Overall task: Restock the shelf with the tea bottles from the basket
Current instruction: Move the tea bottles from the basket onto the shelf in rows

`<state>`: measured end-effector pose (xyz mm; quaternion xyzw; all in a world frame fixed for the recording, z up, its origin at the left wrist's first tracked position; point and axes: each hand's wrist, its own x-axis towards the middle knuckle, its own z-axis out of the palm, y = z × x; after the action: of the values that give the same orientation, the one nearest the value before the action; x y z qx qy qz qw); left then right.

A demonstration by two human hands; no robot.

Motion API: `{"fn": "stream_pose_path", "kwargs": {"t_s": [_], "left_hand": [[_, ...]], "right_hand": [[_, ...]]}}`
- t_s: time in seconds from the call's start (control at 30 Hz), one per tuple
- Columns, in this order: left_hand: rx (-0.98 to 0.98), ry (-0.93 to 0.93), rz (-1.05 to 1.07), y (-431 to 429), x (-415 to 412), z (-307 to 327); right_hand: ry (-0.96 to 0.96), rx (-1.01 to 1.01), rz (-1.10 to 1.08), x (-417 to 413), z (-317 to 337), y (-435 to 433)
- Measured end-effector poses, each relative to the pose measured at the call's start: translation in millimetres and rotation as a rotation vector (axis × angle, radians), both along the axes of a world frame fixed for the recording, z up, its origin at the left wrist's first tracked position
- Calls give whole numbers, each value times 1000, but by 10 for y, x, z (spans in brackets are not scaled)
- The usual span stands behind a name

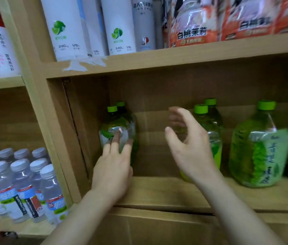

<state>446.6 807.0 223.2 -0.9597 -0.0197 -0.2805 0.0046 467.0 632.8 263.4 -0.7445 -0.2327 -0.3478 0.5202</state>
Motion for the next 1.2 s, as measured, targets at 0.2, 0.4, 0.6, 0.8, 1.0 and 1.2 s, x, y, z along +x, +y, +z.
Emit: {"fn": "stream_pose_path", "kwargs": {"t_s": [0.2,0.4,0.6,0.8,1.0,1.2], "left_hand": [[-483,-52,-393,-877,67,-65],[-809,4,-417,-1432,356,-25],[-717,-48,-189,-1314,429,-44],[-751,-118,-157,-988,662,-98],[-767,-79,-138,-901,967,-81],[-771,-96,-144,-891,1261,-119]], "right_hand": [[81,-92,-307,-7,-108,-674],[367,-167,-169,26,-329,-769],[391,-105,-90,87,-326,-828],[346,-84,-317,450,-282,-597],[483,72,-406,920,-292,-570],[338,271,-253,1193,-482,-652]]}}
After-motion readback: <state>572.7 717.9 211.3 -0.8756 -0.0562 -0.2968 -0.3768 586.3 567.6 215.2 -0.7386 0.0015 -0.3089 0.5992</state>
